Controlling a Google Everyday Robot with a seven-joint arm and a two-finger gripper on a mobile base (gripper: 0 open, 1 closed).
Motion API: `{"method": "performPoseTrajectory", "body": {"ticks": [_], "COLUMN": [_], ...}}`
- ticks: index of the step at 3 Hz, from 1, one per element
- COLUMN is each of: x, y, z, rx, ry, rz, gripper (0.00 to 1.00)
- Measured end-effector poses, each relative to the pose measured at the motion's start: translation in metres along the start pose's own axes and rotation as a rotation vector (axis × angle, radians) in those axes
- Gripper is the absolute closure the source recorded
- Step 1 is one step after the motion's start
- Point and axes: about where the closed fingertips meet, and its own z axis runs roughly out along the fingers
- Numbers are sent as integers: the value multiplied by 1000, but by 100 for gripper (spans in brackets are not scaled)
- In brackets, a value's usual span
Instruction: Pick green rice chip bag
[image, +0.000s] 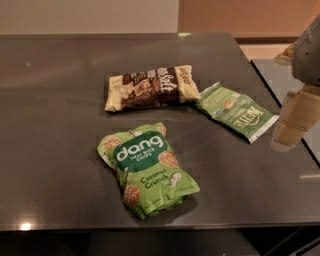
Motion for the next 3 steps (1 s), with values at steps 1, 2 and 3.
{"method": "performPoseTrajectory", "body": {"ticks": [1, 2, 3], "x": [-3, -36, -75], "y": [1, 14, 30], "z": [-1, 0, 3], "rx": [4, -13, -36], "ry": [-3, -49, -99], "rz": [-3, -20, -45], "gripper": [0, 0, 0]}}
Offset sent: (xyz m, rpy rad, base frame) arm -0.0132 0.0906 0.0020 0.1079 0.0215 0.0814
